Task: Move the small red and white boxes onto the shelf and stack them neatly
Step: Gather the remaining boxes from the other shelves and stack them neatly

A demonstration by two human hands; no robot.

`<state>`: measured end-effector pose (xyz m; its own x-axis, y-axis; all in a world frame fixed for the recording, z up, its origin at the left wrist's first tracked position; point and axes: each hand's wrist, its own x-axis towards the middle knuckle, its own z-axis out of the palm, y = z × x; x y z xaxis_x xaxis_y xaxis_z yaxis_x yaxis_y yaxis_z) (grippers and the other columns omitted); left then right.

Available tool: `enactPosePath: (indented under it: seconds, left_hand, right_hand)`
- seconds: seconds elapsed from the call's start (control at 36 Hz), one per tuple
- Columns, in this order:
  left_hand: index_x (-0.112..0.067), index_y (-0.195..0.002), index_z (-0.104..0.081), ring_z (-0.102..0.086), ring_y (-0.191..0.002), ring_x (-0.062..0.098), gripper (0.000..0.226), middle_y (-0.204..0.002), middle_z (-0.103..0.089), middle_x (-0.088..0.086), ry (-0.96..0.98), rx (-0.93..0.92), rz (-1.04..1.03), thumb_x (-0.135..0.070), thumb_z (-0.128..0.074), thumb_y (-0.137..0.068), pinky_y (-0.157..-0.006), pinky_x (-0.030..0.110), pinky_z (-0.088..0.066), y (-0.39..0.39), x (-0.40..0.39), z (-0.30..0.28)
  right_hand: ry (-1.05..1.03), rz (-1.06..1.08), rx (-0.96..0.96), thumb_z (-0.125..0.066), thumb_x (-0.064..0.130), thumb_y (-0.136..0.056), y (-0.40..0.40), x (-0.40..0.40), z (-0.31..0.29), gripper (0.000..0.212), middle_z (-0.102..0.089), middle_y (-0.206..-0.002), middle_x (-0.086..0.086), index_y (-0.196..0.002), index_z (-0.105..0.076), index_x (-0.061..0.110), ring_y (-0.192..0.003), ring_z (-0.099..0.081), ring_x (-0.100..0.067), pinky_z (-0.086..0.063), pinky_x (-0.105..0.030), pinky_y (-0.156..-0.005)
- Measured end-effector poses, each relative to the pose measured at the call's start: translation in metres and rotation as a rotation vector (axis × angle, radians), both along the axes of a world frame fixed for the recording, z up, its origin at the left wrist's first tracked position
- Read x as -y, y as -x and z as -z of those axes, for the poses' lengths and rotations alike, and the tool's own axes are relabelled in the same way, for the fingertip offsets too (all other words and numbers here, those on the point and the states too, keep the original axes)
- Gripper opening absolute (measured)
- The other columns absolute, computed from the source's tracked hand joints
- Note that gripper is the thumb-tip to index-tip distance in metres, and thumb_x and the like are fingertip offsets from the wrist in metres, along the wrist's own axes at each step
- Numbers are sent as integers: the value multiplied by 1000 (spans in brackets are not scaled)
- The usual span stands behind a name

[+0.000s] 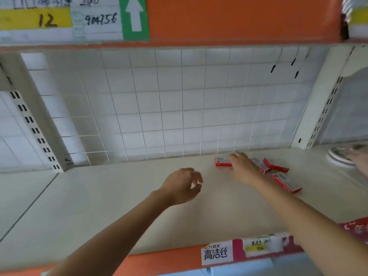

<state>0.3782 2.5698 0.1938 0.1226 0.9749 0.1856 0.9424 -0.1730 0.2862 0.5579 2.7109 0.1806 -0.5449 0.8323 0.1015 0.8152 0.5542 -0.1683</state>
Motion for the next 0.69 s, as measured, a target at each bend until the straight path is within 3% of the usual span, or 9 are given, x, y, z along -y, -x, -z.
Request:
enactPosePath:
  seconds: [0.08,0.22,0.31,0.44,0.58,0.69]
  left_hand:
    - [-20,-111,-65,-60,-91,13,23,-106,-63,-3,-2,-13,-46,-26,-51,-92,-76,24,-45,-10,0,-5]
    - [-19,-110,-65,-61,-90,14,23,-105,-63,-2,-18,-13,-139,-25,-51,-92,-72,24,-44,-26,6,-6]
    - [-18,-109,-66,-61,-88,15,22,-103,-63,-2,-5,-7,-181,-24,-52,-92,-72,25,-46,-34,15,-3]
    - [-17,-106,-67,-62,-85,16,21,-101,-65,0,-13,13,-253,-22,-54,-91,-74,29,-50,-38,37,3]
    - [-18,-107,-67,-61,-87,17,22,-102,-64,0,0,-21,-327,-23,-54,-91,-74,30,-50,-21,74,2]
    - [-17,-108,-66,-60,-86,15,22,-102,-63,-1,-28,-27,-394,-24,-54,-91,-74,28,-49,7,116,-3]
  right_hand:
    - [26,-17,-3,-48,23,-97,-1,-12,1,37,-42,-135,-11,-128,-43,3,-125,-35,-27,-34,-36,-100]
    - [44,-42,35,-43,16,-93,-1,-20,9,41,-39,-139,-9,-132,-41,8,-127,-31,-31,-37,-39,-99]
    - [14,-61,57,-46,30,-94,-1,-16,14,43,-36,-135,-11,-131,-45,9,-124,-29,-30,-39,-40,-98]
    - [170,-144,-89,-56,41,-89,7,-3,15,54,-38,-123,-12,-131,-47,9,-122,-33,-28,-36,-37,-99]
    - [179,-293,-174,-62,34,-85,35,32,7,36,-39,-102,-7,-105,-56,5,-112,-39,-26,-35,-29,-82]
    - [151,-412,-205,-64,34,-84,71,71,-12,35,-42,-103,-5,-106,-58,8,-110,-40,-22,-30,-24,-77]
